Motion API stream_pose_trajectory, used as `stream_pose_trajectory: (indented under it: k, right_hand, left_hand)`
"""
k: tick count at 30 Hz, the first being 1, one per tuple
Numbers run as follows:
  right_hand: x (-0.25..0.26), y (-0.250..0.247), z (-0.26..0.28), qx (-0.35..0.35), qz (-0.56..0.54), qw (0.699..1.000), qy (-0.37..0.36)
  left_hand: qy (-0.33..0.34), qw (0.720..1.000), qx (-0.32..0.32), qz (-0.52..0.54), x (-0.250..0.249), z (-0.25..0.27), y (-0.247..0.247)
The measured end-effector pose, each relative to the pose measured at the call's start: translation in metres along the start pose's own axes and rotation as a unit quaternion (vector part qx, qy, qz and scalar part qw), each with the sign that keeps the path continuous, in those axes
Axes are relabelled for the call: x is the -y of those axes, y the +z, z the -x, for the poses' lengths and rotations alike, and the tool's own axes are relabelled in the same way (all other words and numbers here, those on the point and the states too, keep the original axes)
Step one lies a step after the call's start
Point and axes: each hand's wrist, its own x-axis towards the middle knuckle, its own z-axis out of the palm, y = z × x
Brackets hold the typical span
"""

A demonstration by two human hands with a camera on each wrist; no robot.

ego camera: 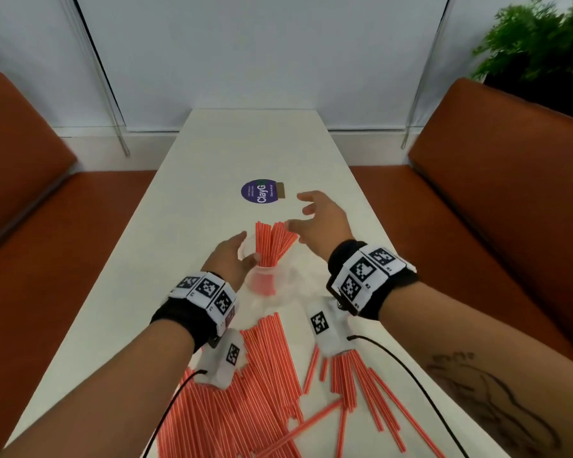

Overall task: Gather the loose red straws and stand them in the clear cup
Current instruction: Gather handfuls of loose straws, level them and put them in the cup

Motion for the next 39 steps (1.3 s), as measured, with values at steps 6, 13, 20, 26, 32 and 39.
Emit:
stream_pose_trajectory:
  k: [6, 13, 20, 26, 32, 39]
  right_hand:
    - [-0.009, -0.076, 0.047, 0.049, 0.062, 0.993, 0.085]
    - [-0.064, -0.093, 0.125, 0.185, 0.242, 0.93, 0.204]
    - [-0.098, -0.074, 0.162, 0.257, 0.417, 0.833, 0.257]
    - [-0.11, -0.056, 0.144, 0.19, 0.304, 0.896, 0.262]
    - [-0.096, -0.037, 0.123, 0.131, 0.223, 0.931, 0.256]
    - [-0.083, -0.012, 0.11, 0.189, 0.343, 0.889, 0.238]
  left_hand:
    - [0.045, 0.999, -0.011, -0.02, -0.02, 0.04, -0.013]
    - [0.057, 0.985, 0.128, -0.1, -0.021, 0.108, 0.014]
    - [0.053, 0.947, 0.231, -0.217, -0.016, 0.137, 0.046]
    - [0.033, 0.953, 0.212, -0.214, -0.01, 0.133, 0.054]
    - [0.026, 0.959, 0.193, -0.205, -0.005, 0.122, 0.052]
    - [0.017, 0.962, 0.19, -0.195, -0.002, 0.117, 0.057]
